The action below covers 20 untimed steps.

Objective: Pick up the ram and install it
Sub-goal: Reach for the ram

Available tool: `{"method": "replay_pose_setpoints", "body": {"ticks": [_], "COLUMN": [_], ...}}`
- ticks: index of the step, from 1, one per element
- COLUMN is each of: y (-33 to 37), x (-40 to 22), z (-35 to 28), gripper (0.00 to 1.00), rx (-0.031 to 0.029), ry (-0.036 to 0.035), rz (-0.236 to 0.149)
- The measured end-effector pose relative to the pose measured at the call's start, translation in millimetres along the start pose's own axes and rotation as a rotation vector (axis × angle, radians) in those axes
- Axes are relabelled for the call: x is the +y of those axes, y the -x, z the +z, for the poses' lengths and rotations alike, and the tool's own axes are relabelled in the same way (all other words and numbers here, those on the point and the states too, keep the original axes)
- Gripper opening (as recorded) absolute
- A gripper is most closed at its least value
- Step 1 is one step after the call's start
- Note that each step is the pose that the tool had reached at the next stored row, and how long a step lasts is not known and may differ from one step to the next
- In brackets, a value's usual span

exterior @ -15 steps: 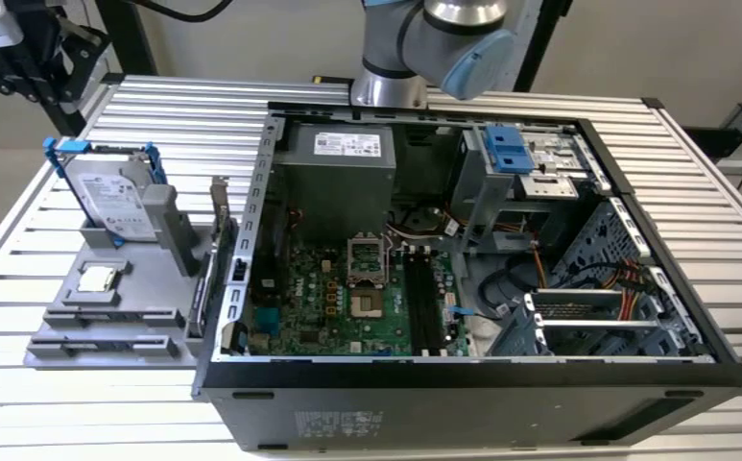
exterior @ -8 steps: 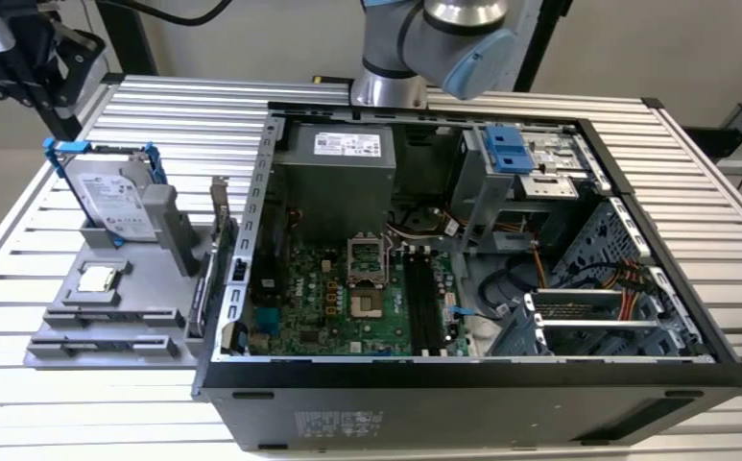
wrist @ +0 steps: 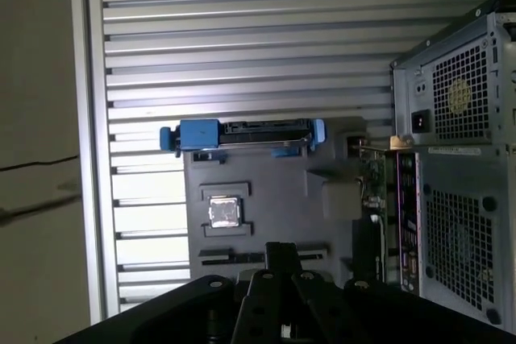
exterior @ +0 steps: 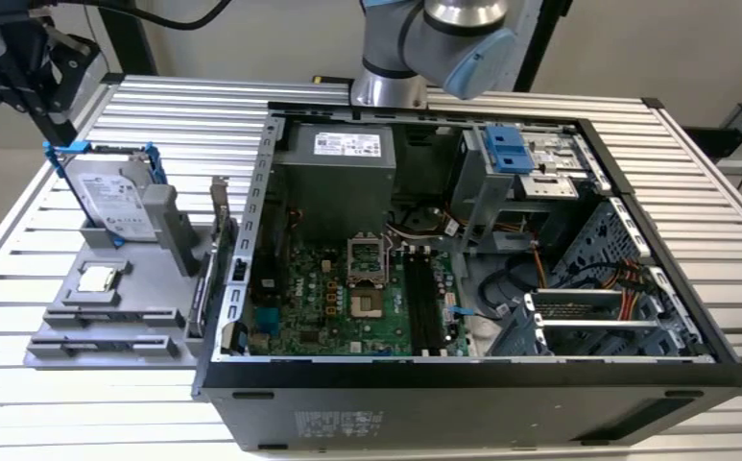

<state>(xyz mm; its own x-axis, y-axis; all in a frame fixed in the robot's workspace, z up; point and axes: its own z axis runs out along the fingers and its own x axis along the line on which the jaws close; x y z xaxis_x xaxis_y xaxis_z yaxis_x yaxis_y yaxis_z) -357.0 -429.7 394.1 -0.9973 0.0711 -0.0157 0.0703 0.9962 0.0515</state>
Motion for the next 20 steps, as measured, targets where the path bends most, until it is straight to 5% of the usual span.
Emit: {"method": "replay_pose_setpoints", "body": {"ticks": [20], "y": [-2.8], "x": [-22.5], "z": [-1.2], "gripper": [0.0], "rx": [0.0], "ry": [0.0], "rz": [0.0]}}
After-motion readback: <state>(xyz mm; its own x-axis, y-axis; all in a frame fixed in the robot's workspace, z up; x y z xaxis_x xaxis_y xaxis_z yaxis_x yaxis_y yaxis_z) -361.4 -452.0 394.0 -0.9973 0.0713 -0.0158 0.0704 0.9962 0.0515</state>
